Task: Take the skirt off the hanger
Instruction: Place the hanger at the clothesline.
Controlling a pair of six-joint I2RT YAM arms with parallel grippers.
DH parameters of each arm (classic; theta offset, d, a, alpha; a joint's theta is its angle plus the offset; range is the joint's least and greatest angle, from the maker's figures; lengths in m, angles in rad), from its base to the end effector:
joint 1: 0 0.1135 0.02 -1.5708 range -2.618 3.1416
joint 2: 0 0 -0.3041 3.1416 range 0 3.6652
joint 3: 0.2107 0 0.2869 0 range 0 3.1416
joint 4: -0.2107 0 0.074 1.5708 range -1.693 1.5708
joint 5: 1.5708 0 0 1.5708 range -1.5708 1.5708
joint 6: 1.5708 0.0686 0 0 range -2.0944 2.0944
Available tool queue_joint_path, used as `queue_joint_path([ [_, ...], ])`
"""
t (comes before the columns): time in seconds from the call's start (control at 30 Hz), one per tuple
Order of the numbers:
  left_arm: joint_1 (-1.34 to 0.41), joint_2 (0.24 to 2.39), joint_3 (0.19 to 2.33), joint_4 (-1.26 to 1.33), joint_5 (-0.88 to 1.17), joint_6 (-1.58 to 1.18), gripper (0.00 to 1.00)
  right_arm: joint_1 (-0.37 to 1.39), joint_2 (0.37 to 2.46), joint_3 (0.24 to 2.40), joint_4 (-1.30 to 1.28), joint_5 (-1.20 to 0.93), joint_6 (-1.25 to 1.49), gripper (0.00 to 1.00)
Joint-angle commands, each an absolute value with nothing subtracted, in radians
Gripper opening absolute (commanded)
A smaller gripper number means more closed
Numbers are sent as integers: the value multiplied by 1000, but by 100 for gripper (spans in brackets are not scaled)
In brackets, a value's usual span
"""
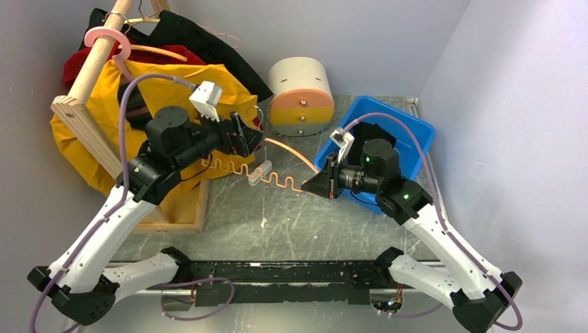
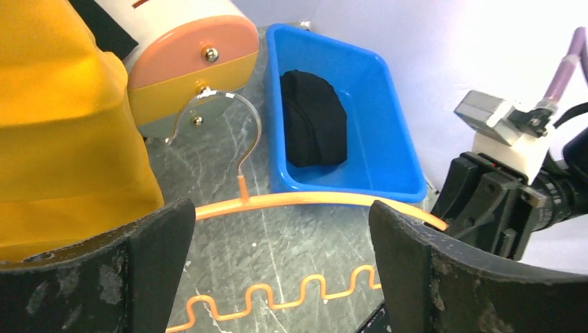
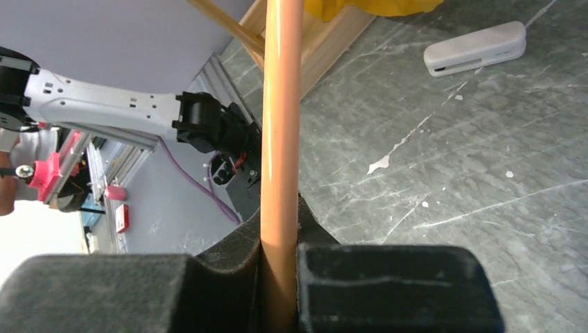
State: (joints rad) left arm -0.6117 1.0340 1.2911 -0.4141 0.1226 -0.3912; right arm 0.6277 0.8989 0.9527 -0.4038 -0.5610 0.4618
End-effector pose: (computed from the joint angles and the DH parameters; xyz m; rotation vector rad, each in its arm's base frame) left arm 0.2088 -0.1567 0.4820 0.2918 1.7782 -0.8357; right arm 0.1661 0.1656 0.3812 -0.5776 1.9951 1.2398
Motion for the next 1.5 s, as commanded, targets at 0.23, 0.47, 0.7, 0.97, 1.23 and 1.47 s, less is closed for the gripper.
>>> queue_joint_path([
  [0.23,-617,975,1400,-413,233,-415,99,627,842,941,-414,-610,309,0],
  [0.47,-618,908,1499,-417,223,-377,99,627,860,935,-313,-725,288,0],
  [0.7,-618,816,1534,-401,137,-325,99,627,918,1090,-371,-867,183,0],
  [0.97,-617,753,1569,-381,144,-322,99,629,995,1211,-259,-902,214,0],
  [1.23,-618,664,1524,-385,104,-291,99,646,1131,1337,-83,-902,272,0],
  [1.47,-617,607,1405,-476,169,-273,99,719,1298,1445,20,-865,285,0],
])
